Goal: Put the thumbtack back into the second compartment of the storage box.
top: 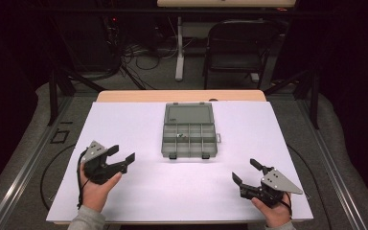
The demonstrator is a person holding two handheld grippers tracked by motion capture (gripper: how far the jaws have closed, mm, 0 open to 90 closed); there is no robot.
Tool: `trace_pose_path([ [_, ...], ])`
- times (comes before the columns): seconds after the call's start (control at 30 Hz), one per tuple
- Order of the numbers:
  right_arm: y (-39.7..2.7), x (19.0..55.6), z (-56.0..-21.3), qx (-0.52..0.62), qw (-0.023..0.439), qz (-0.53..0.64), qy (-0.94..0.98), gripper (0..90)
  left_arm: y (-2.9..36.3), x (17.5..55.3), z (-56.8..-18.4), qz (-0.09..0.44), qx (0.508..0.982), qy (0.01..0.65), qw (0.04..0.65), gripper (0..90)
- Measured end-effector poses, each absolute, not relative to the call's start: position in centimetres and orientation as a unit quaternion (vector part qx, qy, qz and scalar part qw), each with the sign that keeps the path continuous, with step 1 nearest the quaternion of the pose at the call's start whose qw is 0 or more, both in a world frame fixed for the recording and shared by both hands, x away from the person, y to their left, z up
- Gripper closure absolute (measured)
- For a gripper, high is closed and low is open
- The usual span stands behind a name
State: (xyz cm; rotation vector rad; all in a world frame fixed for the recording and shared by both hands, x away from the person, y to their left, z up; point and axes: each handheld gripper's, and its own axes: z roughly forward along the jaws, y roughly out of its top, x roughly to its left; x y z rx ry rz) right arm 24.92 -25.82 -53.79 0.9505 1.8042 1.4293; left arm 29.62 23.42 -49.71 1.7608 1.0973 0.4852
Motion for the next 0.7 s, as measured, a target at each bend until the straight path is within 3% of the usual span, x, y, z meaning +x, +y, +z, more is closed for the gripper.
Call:
trace_pose_path([
  [0.33,-25.7,25.1,-54.1,0.370,0.320,0.533,0.690,19.6,25.9,27.2,-51.7,0.237,0.715,0.452,0.477,26.4],
  [0.7,-26.0,25.3,-54.6,0.392,0.325,0.511,0.692,13.7,26.3,28.4,-53.1,0.227,0.715,0.471,0.464,21.9],
])
